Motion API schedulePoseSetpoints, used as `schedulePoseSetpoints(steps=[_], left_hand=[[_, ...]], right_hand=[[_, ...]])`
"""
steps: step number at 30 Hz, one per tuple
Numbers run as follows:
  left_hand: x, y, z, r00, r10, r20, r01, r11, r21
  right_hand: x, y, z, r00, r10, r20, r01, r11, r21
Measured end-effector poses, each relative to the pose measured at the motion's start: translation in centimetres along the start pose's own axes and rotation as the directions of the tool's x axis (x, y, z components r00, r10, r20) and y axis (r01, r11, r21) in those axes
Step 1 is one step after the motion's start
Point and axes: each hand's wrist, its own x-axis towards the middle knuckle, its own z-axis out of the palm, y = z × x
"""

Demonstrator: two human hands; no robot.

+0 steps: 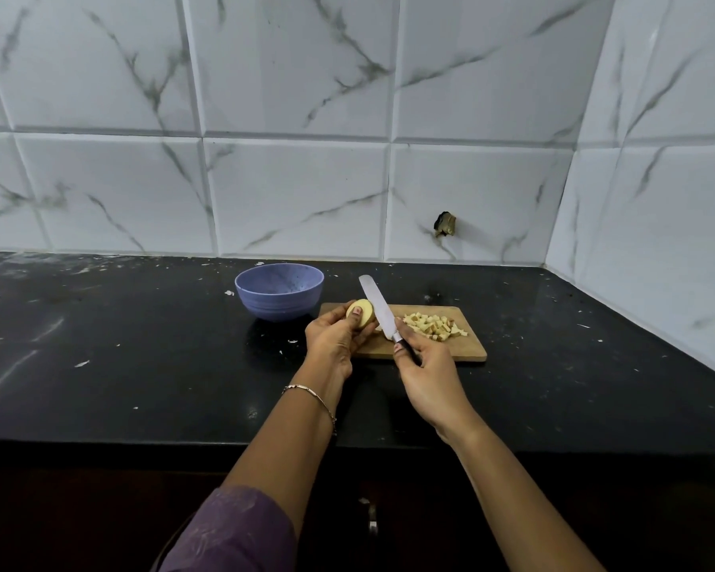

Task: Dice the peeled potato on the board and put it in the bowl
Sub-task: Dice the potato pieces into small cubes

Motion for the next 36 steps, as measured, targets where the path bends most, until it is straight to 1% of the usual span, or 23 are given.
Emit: schedulePoseSetpoints(steps=[2,5,7,11,15,22,27,31,36], left_hand=[[0.0,-0.1,0.1,1.0,-0.005,0.009,0.005,1.0,0.005],[-0.3,-0.3,0.1,0.997,-0.016,0.072,0.012,0.998,0.057],[-0.3,-0.4,0.1,0.996,-0.016,0.091,0.01,0.998,0.062],[-0.2,-0.4,-0.1,0.993,-0.007,0.115,-0.001,0.998,0.063],[0.0,-0.5,-0.1,0.994,0.001,0.109,-0.008,0.998,0.068],[0.5,-0.6,-0.4,0.995,0.018,0.095,-0.021,0.999,0.034],[0.4,-0.8,-0.3,0.994,-0.005,0.107,0.002,1.0,0.025],[0.6,-0.7,-0.4,0.997,0.0,0.082,0.0,1.0,0.0],[0.7,-0.6,-0.3,0.998,-0.004,0.067,0.005,1.0,-0.022]], right_hand=[[0.2,0.0,0.0,1.0,0.0,0.008,0.0,1.0,0.011],[0.7,0.0,0.0,1.0,-0.018,0.023,0.017,0.999,0.027],[0.9,-0.1,0.2,0.999,-0.037,0.032,0.036,0.999,0.026],[1.0,0.2,-0.1,0.998,-0.049,0.047,0.05,0.999,-0.018],[0.7,0.7,-0.8,0.993,-0.079,0.093,0.089,0.989,-0.119],[-0.3,0.2,-0.7,0.987,-0.119,0.112,0.147,0.944,-0.294],[0.0,-0.2,-0.3,0.985,-0.139,0.103,0.166,0.923,-0.346],[0.3,-0.5,0.6,0.983,-0.156,0.101,0.182,0.911,-0.369],[0.0,-0.4,0.6,0.983,-0.137,0.119,0.172,0.906,-0.385]])
